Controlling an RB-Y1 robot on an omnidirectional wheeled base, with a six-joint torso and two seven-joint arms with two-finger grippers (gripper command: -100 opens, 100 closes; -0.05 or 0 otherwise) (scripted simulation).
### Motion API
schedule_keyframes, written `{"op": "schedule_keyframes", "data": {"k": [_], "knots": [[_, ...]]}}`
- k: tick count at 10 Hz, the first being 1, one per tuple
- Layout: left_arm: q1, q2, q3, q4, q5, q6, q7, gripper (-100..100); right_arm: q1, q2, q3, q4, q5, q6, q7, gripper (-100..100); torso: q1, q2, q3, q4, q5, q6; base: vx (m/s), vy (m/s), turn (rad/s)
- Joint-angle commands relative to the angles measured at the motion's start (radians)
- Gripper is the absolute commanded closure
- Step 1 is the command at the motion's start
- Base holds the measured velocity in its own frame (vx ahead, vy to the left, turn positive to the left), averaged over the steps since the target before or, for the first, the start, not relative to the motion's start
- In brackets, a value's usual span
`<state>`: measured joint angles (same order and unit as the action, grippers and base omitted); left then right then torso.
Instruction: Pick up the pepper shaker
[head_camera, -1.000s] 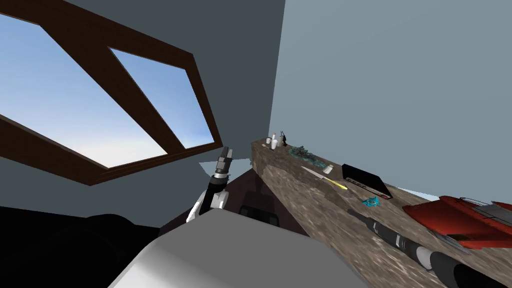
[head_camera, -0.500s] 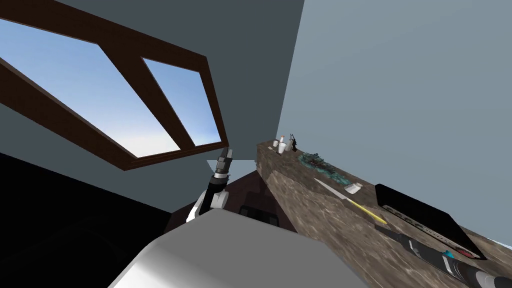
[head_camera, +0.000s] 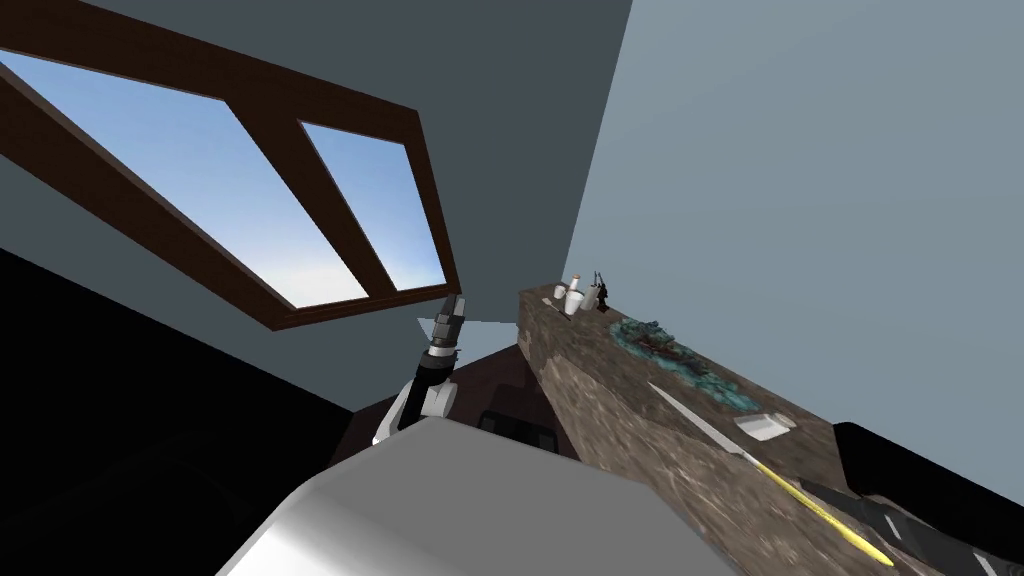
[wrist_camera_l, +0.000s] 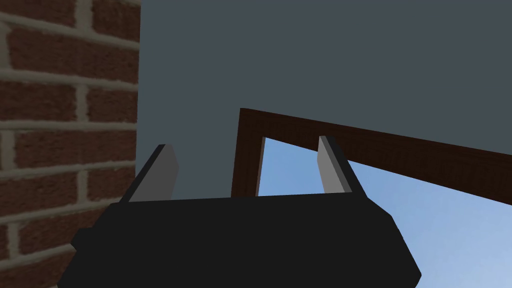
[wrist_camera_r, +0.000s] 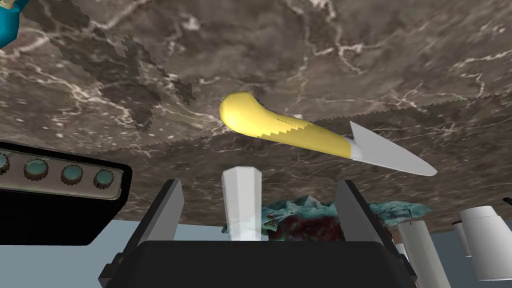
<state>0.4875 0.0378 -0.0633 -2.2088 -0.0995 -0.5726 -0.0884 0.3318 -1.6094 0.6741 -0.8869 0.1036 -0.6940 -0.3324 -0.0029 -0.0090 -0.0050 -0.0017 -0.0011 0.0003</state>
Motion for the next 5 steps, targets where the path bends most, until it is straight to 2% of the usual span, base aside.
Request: {"op": "schedule_keyframes", "data": {"k": [1, 4, 5], "knots": [[0.0, 0.0, 0.0, 0.0, 0.0, 0.0, 0.0, 0, 0.008, -0.036, 0.03, 0.002, 0.01, 0.004, -0.002, -100, 0.0, 0.0, 0.0, 0.0, 0.0, 0.0, 0.123, -0.085, 0.215], [0.0, 0.0, 0.0, 0.0, 0.0, 0.0, 0.0, 0, -0.001, -0.069, 0.088, 0.019, 0.043, 0.004, -0.005, -100, -0.003, -0.003, -0.002, -0.001, -0.001, 0.0, 0.165, -0.118, 0.242], [0.0, 0.0, 0.0, 0.0, 0.0, 0.0, 0.0, 0, 0.001, -0.058, 0.075, 0.02, 0.037, 0.002, -0.004, -100, -0.003, -0.004, -0.003, -0.001, -0.001, 0.0, 0.079, -0.059, 0.069]]}}
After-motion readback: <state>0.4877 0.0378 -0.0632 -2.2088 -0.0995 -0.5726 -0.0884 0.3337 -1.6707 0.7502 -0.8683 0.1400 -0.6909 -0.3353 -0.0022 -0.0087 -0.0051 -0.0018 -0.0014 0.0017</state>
